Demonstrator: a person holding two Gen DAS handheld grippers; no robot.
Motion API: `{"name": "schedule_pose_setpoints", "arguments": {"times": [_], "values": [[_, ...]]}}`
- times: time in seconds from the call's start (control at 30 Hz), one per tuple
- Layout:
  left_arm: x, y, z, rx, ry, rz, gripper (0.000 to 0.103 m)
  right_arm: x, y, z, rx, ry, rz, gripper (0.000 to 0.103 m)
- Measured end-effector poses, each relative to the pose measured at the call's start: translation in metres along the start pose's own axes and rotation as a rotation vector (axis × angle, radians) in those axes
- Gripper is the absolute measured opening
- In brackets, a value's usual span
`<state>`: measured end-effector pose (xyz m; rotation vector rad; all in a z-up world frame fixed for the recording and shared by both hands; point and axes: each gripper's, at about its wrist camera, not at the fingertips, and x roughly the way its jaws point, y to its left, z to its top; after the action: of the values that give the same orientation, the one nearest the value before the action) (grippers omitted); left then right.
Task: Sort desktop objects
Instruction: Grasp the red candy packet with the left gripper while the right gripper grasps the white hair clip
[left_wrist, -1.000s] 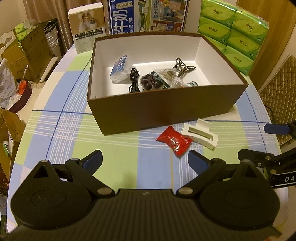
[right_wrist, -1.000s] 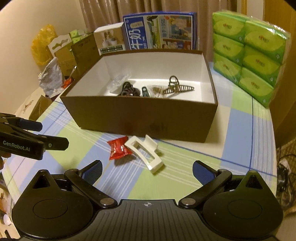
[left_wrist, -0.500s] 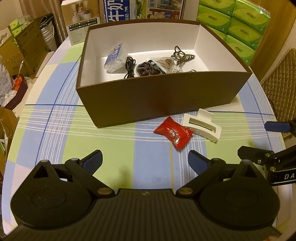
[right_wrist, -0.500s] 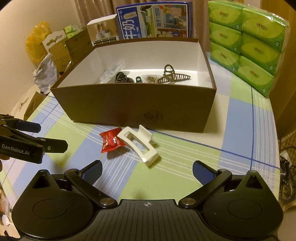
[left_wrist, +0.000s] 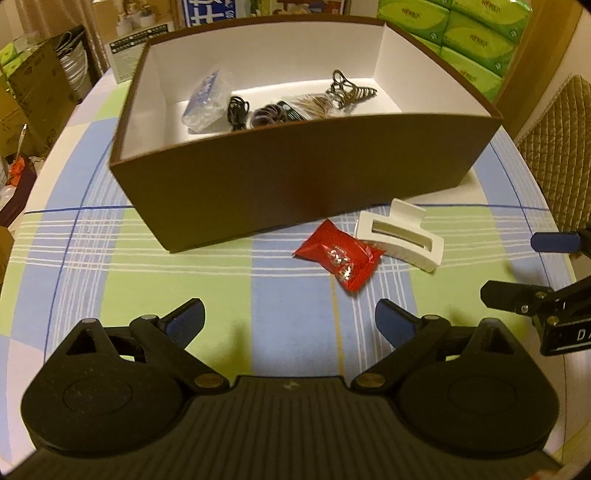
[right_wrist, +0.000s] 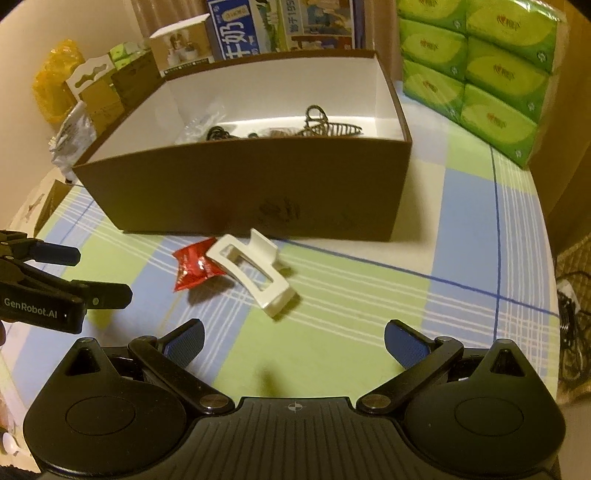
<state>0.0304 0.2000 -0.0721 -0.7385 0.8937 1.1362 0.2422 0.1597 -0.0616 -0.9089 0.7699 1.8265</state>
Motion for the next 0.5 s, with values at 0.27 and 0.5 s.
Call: {"name": "schedule_pose_setpoints", "arguments": {"times": [0.27,0.5], "values": [[0.021,-0.007,-0.002,0.086,0.008,-0.039,0.096,0.012,-0.012,-0.007,0.031,0.039,-0.022,0.101],[0.034,-0.006,0.007,0.09,0.01,-0.073,0.094,0.019,-0.023,-0.008,0.061,0.057,-0.048,0.101]]}}
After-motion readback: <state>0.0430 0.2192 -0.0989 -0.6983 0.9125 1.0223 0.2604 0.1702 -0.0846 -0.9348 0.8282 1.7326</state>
